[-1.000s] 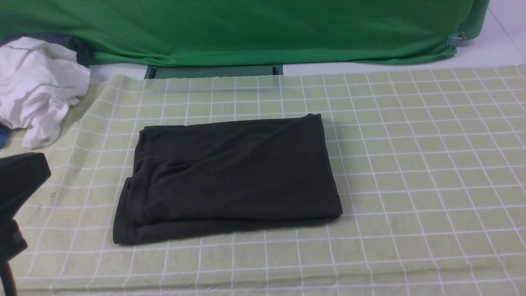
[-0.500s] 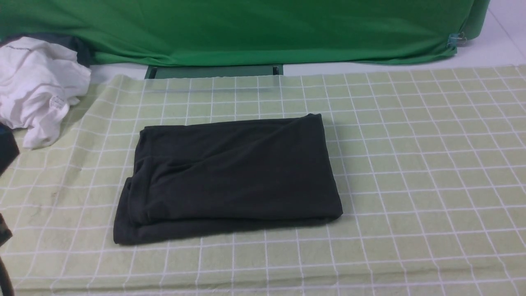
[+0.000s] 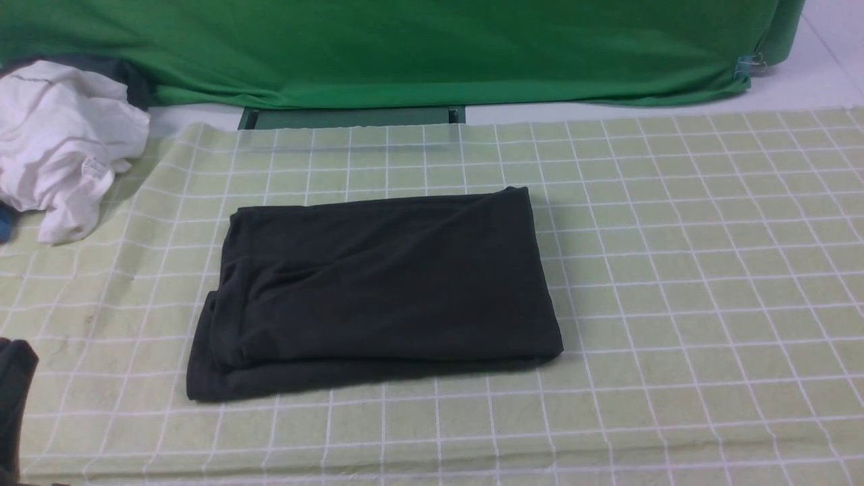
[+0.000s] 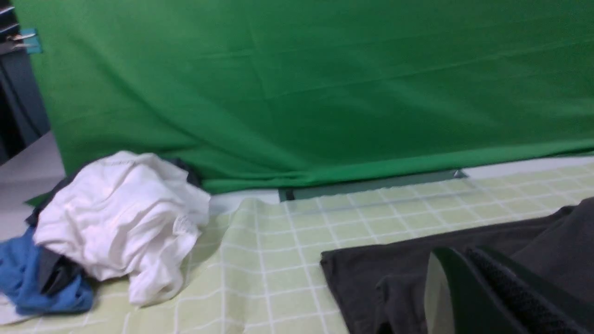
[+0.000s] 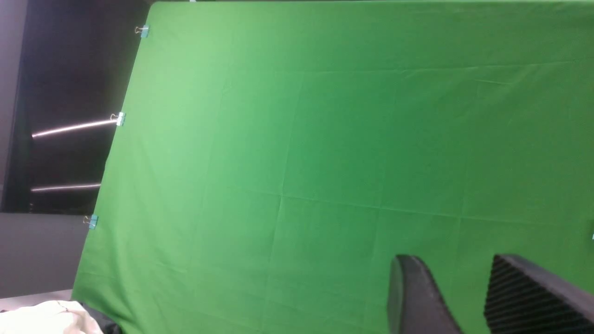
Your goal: Fold a long-sleeved shirt over a green coffee tablecloth.
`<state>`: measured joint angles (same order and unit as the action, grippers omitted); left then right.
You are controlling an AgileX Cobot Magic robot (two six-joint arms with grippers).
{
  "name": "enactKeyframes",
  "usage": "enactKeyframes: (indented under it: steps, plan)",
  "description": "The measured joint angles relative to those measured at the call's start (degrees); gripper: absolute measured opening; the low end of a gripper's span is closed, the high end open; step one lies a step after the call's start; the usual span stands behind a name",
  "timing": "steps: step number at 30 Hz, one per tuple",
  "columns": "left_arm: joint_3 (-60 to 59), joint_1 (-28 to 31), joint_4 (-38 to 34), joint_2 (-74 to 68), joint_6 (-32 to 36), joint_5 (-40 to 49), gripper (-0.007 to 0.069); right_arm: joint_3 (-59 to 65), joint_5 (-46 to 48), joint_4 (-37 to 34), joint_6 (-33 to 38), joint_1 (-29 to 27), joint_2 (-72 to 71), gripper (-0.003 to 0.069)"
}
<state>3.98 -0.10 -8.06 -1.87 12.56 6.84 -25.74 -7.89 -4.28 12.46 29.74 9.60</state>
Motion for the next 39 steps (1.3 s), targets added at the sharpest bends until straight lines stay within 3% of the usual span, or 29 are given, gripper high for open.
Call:
enactKeyframes:
  steps: [7,14,39]
  plan:
    - [-4.2,4.1,0.2,0.8,-3.0,0.0,0.0013,0.0,0.0,-0.1,0.0,0.0,0.0,0.0238]
    - [-4.2,4.1,3.6,0.8,-4.1,5.7,0.0013,0.0,0.0,-0.1,0.0,0.0,0.0,0.0238]
    - [-4.2,4.1,3.6,0.8,-4.3,5.7,0.0014,0.0,0.0,-0.2,0.0,0.0,0.0,0.0239]
